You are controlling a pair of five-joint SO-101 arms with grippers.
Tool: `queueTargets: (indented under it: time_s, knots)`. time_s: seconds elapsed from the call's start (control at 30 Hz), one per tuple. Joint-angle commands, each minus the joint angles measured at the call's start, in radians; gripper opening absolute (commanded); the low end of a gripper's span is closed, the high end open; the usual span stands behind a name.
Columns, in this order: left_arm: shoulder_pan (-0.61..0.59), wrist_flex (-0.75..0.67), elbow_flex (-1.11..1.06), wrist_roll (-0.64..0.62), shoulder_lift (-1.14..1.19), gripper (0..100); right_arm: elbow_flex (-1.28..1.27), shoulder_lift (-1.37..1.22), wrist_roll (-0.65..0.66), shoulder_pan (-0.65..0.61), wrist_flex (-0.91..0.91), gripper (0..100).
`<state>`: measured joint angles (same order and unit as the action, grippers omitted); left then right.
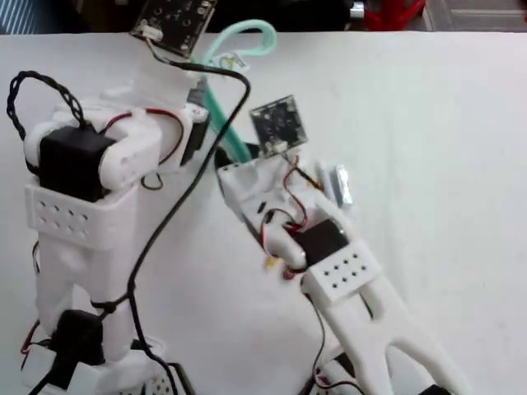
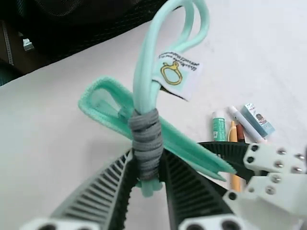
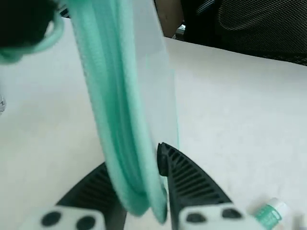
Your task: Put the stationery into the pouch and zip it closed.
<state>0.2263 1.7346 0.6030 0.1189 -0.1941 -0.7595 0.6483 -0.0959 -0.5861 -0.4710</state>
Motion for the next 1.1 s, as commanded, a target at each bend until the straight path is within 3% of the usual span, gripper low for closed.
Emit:
queueTargets:
  time_s: [0.0,0.13,0.3,0.43,0.67,0.87,1.07]
  knots:
    - [-0.028,-0.046,0.012,-0.009,-0.038,2,0.066,0.150,-0.005,0.062,-0.054,1.9]
    - [-0.031,-0.048,0.011,-0.009,-0.038,3,0.064,0.277,0.025,0.099,-0.176,1.9]
    - [-0.048,-0.035,0.011,-0.012,-0.038,22,0.015,0.297,0.078,0.070,-0.254,1.9]
    - [-0.125,-0.064,0.054,-0.003,-0.038,25,-0.015,0.297,0.118,0.058,-0.259,1.9]
    - [-0.269,-0.071,0.235,0.221,-0.030,25,-0.017,0.297,0.256,-0.036,-0.272,1.9]
    - [-0.338,-0.121,-0.104,0.436,-0.038,24,-0.017,0.297,0.328,-0.058,-0.277,1.9]
    - [-0.443,-0.535,-0.508,0.453,-0.081,25,-0.025,0.297,0.331,-0.024,-0.291,1.9]
